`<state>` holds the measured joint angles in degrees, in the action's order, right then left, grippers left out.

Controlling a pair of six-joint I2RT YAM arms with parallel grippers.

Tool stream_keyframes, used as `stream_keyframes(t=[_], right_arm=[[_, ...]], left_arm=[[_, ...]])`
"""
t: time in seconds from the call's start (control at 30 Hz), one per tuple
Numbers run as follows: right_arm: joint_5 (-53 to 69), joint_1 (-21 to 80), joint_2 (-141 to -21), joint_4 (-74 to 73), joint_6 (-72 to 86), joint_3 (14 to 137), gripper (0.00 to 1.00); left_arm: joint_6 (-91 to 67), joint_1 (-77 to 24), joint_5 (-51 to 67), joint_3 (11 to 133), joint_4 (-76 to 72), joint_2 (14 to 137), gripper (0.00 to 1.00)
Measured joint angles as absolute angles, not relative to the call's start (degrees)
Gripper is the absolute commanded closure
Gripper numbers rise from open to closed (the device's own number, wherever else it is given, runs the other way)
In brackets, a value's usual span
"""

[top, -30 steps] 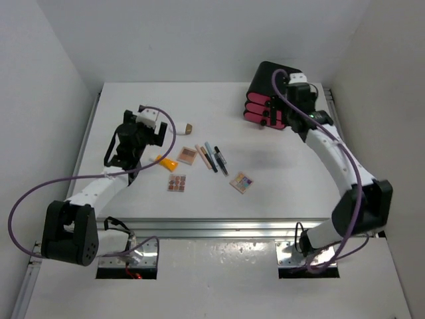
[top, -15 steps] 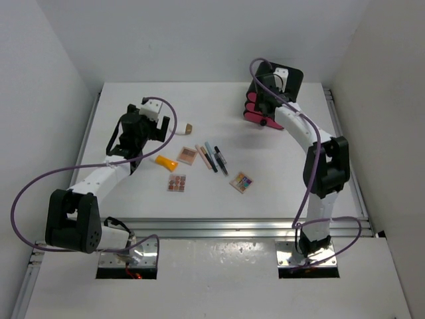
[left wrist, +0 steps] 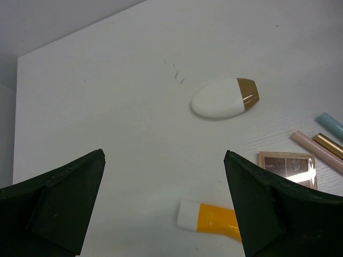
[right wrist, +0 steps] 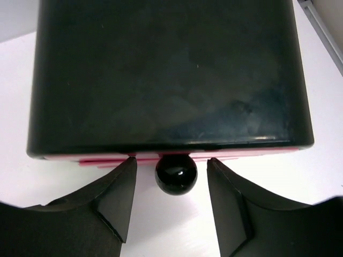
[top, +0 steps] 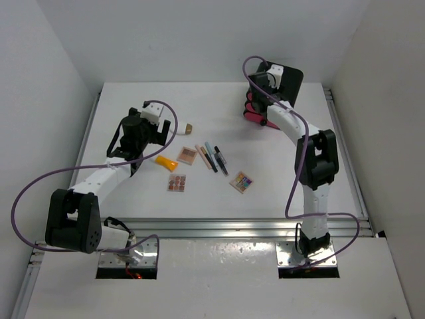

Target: Organize the makeup

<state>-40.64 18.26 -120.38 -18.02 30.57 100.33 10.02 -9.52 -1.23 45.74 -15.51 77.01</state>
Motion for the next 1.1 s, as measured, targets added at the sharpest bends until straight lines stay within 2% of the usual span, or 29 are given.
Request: stream_keyframes(t=[0.17, 0.37, 0.47, 0.53, 0.63, 0.83, 1.1], right_arm=[[-41.21, 18.37, -120.99, -17.39, 30.20, 100.64, 0.51], [-41.91, 18.46, -121.80, -17.96, 30.41, 100.64, 0.51], [-42.28, 18.46, -121.93, -18.11, 30.52, 100.64, 0.67], [-42.57, 18.46, -121.93, -18.31, 30.35, 100.64, 0.87], [-42.85, 18.48, -121.93, -18.13, 30.15, 100.64, 0.99], [-43.77, 19.20, -120.97, -15.62, 29.36, 98.13, 1.00], [-46.06, 25.04, -110.65, -14.22, 29.87, 83.46, 1.00]], left_arm=[[10.00, -9.34, -0.91, 45.65, -15.49, 77.01, 0.00], [9.82, -9.34, -0.49, 45.65, -15.46, 77.01, 0.00], [9.82, -9.32, -0.34, 45.65, -15.46, 77.01, 0.00], [9.87, -9.32, -0.34, 45.65, -15.46, 77.01, 0.00], [9.85, -9.32, -0.30, 45.65, -15.46, 77.01, 0.00], [11.07, -9.32, 1.04, 45.65, -15.16, 77.10, 0.00], [16.64, -9.34, 7.62, 46.70, -13.06, 80.93, 0.00]])
